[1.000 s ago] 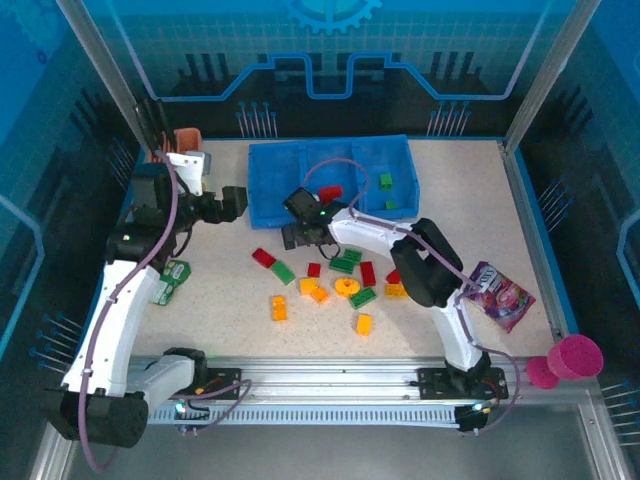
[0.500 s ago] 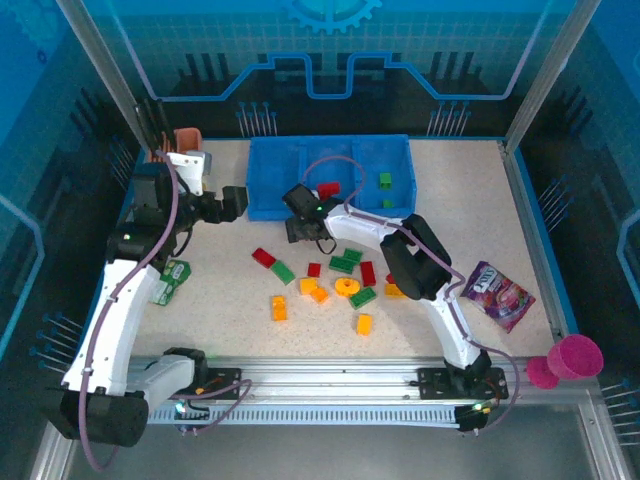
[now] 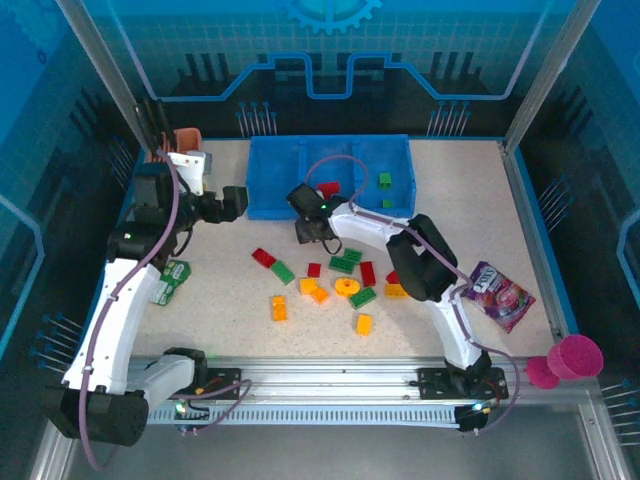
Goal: Sort the legos into containers by color
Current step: Pick up the lego from the center of the table, then place the lego in the container.
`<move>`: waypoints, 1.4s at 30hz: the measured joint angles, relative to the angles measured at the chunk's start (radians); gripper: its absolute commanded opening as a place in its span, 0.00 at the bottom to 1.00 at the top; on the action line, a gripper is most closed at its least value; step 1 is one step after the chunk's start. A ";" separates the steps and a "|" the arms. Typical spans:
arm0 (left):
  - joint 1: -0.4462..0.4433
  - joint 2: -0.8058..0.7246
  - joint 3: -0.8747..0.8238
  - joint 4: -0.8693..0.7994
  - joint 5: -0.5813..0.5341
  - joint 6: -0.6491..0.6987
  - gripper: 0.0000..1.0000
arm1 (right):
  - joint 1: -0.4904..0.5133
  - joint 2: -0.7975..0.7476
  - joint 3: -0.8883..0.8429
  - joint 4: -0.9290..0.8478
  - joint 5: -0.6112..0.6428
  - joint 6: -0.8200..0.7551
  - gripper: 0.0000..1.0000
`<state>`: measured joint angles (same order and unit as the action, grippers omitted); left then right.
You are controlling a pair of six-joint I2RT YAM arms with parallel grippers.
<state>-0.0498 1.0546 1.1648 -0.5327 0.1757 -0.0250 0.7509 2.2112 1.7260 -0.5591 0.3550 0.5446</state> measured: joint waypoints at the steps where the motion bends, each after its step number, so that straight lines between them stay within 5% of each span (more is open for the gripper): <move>1: 0.000 0.002 0.000 0.000 0.000 0.000 0.99 | -0.002 -0.019 -0.004 -0.008 0.005 -0.008 0.47; 9: 0.000 0.018 0.000 0.000 -0.004 0.001 0.99 | -0.078 -0.132 0.090 0.012 0.038 -0.103 0.49; 21: 0.000 0.027 0.000 0.000 -0.005 0.001 0.99 | -0.154 0.129 0.403 -0.027 0.027 -0.172 0.56; 42: 0.000 0.039 0.000 0.000 -0.007 0.001 0.99 | -0.194 0.165 0.480 -0.053 -0.021 -0.191 0.77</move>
<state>-0.0498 1.0935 1.1648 -0.5327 0.1688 -0.0238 0.5571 2.3760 2.2059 -0.6125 0.3340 0.3538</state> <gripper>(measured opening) 0.995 0.763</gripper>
